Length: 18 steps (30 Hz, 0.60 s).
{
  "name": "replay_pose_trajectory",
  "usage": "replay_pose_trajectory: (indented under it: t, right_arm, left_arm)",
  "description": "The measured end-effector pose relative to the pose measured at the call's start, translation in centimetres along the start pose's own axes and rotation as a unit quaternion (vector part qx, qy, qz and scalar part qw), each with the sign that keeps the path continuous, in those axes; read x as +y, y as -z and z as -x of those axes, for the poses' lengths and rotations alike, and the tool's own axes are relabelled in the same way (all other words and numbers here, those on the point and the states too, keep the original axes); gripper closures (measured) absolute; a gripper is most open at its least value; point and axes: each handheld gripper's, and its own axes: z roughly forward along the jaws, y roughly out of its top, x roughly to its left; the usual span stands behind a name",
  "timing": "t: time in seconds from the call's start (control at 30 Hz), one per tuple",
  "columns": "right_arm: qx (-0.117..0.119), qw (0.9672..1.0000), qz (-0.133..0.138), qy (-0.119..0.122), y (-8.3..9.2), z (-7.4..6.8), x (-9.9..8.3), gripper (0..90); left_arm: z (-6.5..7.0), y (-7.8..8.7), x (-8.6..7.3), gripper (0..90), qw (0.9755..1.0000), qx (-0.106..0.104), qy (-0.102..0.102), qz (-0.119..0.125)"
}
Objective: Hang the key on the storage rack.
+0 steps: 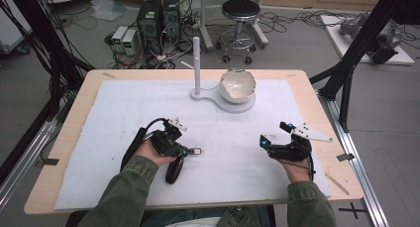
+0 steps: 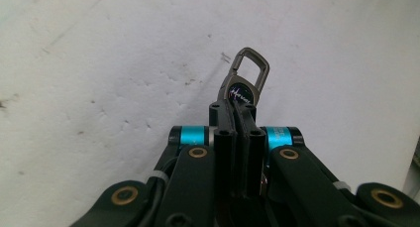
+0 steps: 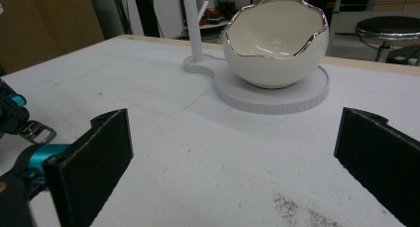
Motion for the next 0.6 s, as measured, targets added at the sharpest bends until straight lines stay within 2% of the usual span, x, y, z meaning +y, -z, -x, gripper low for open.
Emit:
replay_pose_trajectory:
  t: [0.17, 0.33, 0.4, 0.47, 0.6]
  right_arm:
    - [0.000, 1.0000, 0.000, -0.002, 0.0, 0.0, 0.0, 0.5]
    - [0.000, 1.0000, 0.000, -0.002, 0.0, 0.0, 0.0, 0.5]
    - [0.000, 1.0000, 0.000, -0.003, 0.0, 0.0, 0.0, 0.5]
    - [0.001, 1.0000, 0.000, -0.003, 0.0, 0.0, 0.0, 0.5]
    - [-0.001, 1.0000, 0.002, -0.001, 0.0, 0.0, 0.0, 0.5]
  left_arm:
    - [0.0, 1.0, 0.8, 87.0, 0.9999, 0.010, -0.010, 0.004]
    - [-0.3, 2.1, 1.3, 87.0, 0.9997, 0.012, -0.009, 0.017]
    - [-0.3, 2.4, 1.3, 87.0, 0.9995, 0.019, -0.007, 0.026]
    - [-0.4, 2.8, 1.4, 87.0, 0.9991, 0.017, -0.009, 0.036]
    - [-0.4, 3.4, 1.9, 87.0, 0.9989, 0.020, -0.014, 0.039]
